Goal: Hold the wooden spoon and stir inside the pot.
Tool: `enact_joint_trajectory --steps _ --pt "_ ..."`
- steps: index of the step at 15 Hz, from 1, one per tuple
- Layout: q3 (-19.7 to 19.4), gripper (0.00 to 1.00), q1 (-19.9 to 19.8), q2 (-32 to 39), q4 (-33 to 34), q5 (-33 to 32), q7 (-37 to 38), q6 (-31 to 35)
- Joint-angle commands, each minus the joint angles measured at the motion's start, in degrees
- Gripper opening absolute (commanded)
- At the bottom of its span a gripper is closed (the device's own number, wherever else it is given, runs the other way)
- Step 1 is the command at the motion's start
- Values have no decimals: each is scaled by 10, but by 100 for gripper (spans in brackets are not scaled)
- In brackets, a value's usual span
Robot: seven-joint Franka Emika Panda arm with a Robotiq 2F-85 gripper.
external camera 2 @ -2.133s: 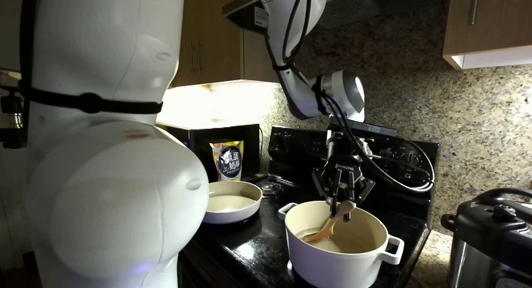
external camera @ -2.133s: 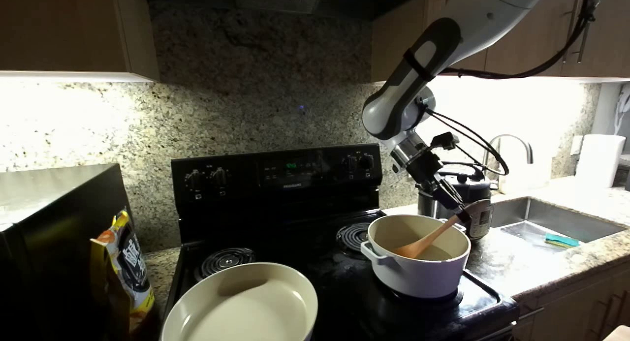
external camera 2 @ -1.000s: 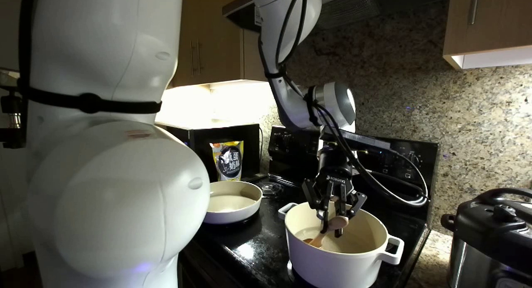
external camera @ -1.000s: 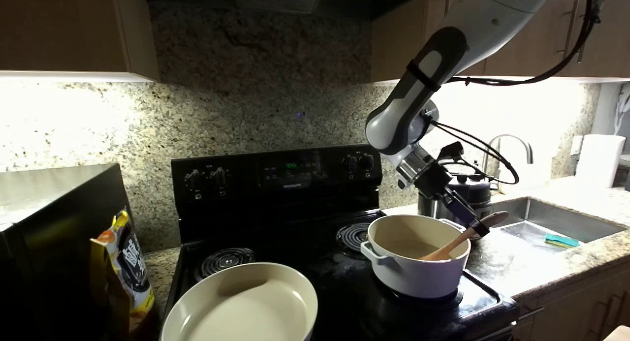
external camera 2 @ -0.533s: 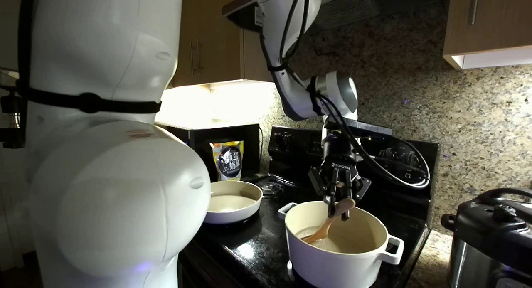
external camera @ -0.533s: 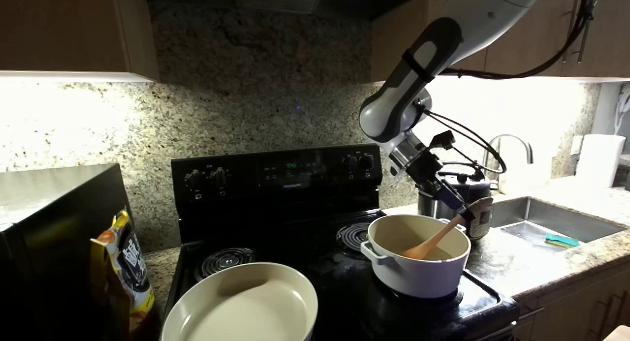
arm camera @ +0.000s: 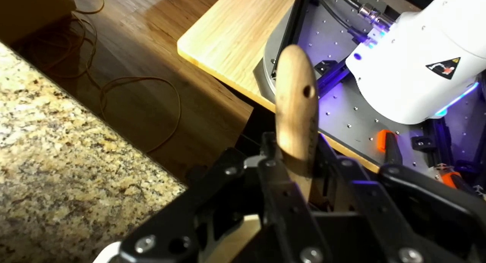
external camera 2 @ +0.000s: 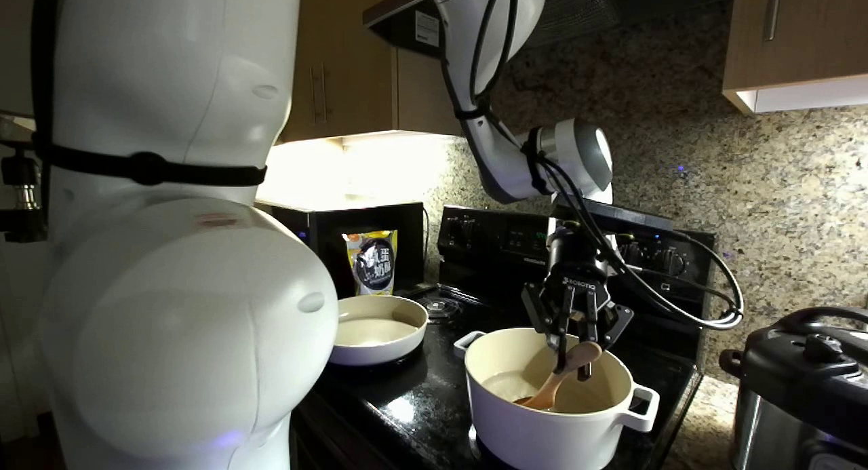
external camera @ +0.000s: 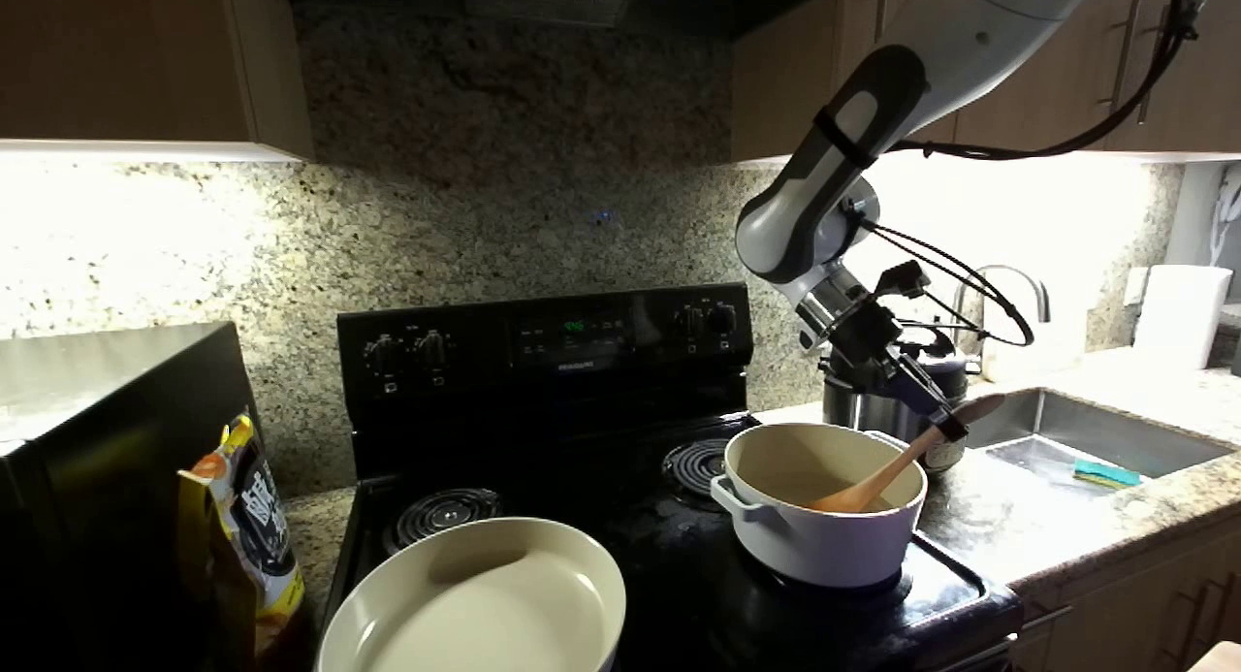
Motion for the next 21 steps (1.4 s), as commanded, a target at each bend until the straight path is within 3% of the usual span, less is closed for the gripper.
enact_joint_trajectory --steps 1,6,13,21 --pt "-5 8 -13 -8 -25 -3 -14 16" --pt "7 8 -4 8 -26 -2 -13 9" --pt "31 8 11 38 26 11 -14 -15" --pt "25 8 -1 52 47 28 -7 29"
